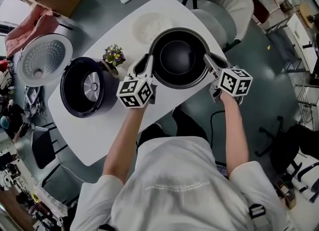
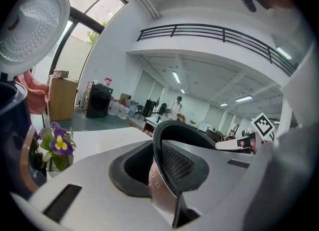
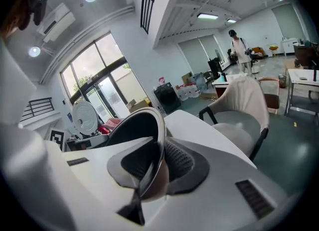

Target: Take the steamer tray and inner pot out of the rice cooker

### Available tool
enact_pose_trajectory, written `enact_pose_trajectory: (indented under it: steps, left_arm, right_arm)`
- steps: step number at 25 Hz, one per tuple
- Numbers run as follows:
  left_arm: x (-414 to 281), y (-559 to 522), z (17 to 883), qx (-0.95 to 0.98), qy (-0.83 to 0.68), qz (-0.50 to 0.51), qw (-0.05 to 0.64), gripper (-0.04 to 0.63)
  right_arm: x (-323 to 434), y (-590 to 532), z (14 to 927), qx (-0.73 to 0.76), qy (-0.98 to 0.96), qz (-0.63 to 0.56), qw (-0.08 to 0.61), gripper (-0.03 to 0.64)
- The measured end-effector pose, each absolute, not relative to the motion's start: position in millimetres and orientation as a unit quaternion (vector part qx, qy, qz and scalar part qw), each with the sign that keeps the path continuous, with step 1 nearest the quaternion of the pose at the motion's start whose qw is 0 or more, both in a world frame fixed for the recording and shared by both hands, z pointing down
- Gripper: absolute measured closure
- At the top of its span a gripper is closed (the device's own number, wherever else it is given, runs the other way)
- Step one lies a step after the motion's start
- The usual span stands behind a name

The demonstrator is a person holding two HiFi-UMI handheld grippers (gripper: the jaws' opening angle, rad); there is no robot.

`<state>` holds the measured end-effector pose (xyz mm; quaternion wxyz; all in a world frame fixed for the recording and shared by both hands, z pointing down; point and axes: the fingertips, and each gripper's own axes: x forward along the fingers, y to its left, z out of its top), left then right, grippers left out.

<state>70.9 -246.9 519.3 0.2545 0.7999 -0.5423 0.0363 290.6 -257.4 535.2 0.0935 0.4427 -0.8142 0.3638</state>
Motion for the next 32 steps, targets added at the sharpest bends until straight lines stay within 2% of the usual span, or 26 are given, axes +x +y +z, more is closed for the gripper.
enact_pose_trajectory:
  steps: [7,14,25,27,29,32]
  left_arm:
    - [97.2,-259.1,562.0,0.793,-0.531,0.062,0.29,0.535]
    - [105.8,-266.4,580.9,0.78,-0.54,0.079,0.306,0.528]
    - [108.2,-278.5,581.3,0.785,-0.55,0.073,0.277,0.518]
    - [106.2,-278.7,582.1,0.785,-0.55,0.068,0.277,0.494]
    - [101.7,-277.9,580.7,0.783,-0.554,0.064,0.276,0.421]
    - [88.3,-274.2,567.7,0.782,-0.564,0.059,0.259,0.417]
  right_arm:
    - [317.0,-260.0,585.8,0.444,-0.789,0.406,0.125,0.532]
    - [325.1,-270.5,593.1,0.439,-0.787,0.42,0.108,0.528]
    - [325.9,-290.8,595.5,0.456,-0.789,0.388,0.139,0.518]
    - [327.2,-289.8,596.6,0.459,-0.789,0.383,0.147,0.479]
    - [330.1,-289.5,592.5,0.461,-0.791,0.376,0.146,0.426]
    - [340.3,-294.1,572.0,0.476,-0.795,0.351,0.133,0.419]
